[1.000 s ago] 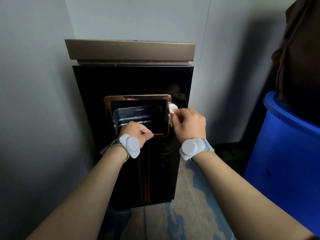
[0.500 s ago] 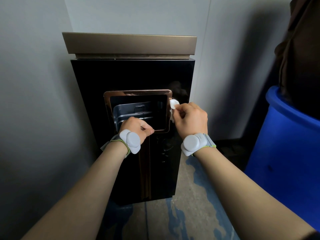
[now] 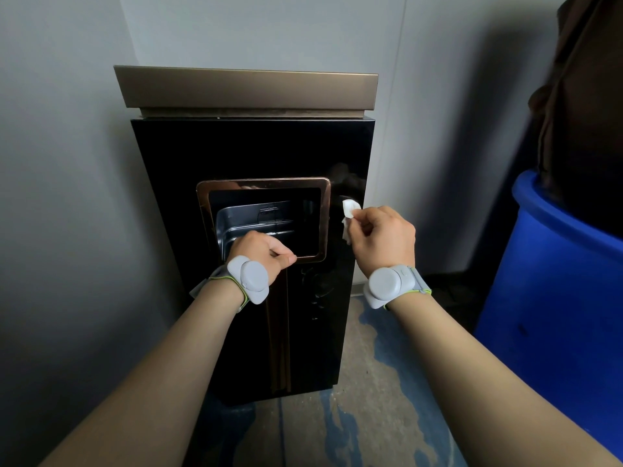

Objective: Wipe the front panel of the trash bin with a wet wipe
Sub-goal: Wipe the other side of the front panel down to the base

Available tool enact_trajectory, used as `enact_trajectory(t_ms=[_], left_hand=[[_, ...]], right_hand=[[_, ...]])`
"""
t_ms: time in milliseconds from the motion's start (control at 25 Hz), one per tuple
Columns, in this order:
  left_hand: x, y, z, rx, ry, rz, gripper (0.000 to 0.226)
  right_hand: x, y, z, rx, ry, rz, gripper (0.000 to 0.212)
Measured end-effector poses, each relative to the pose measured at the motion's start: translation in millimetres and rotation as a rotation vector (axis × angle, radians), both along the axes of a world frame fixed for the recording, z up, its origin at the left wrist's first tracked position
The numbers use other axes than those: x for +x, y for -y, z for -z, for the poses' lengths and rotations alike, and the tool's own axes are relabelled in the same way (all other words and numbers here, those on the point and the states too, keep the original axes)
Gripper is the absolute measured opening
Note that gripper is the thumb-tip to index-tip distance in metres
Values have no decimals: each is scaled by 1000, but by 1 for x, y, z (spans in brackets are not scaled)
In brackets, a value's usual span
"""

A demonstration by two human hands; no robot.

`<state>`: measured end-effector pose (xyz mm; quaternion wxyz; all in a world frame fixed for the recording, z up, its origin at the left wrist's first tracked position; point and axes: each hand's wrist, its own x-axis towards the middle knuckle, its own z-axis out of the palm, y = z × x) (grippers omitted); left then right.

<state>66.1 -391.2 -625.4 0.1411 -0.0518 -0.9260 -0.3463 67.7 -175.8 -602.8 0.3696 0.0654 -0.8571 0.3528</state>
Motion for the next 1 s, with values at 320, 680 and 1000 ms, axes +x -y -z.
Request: enact_trajectory(t_ms=[320, 680, 1000], left_hand=[[2, -1, -1, 4, -1, -11, 7], [2, -1, -3, 6, 9, 0, 5], [2, -1, -2, 5, 8, -21, 3]], right_hand=[[-4, -13, 2, -17, 33, 40, 14], [4, -12, 6, -94, -67, -77, 7], [4, 17, 15, 30, -106, -213, 8]])
